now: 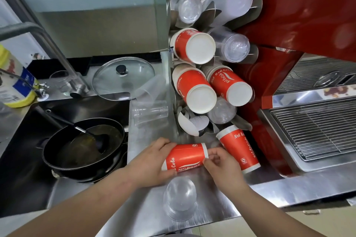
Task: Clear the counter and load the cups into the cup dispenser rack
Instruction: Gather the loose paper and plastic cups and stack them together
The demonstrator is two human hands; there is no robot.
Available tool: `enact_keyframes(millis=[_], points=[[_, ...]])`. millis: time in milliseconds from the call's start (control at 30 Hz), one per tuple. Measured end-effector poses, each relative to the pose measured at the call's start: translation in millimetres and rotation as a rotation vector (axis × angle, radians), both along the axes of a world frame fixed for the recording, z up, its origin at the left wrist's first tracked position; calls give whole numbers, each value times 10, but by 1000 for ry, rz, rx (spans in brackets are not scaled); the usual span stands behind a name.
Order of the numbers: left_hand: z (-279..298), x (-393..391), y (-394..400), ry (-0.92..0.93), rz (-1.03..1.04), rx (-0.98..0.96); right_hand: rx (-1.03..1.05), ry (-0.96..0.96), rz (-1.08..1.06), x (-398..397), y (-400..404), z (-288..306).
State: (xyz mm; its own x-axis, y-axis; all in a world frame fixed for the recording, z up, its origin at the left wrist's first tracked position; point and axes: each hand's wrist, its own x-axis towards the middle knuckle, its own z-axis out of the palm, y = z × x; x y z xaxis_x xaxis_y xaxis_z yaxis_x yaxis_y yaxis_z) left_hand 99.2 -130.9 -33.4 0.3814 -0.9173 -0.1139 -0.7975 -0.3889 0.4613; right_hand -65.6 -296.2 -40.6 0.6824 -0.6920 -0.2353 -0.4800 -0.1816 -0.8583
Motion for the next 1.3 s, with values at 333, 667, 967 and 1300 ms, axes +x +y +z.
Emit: enact_keyframes(millis=[333,667,967,1300], points=[[53,18,204,48,55,10,-412,-107,350,146,141,403],[1,11,246,196,167,-89,-484,-109,534,332,189,563],[-77,72,376,324,242,-164,-536,-102,712,564,357,654],[-280,141,384,521,408,-259,-657,-91,808,825,446,575]])
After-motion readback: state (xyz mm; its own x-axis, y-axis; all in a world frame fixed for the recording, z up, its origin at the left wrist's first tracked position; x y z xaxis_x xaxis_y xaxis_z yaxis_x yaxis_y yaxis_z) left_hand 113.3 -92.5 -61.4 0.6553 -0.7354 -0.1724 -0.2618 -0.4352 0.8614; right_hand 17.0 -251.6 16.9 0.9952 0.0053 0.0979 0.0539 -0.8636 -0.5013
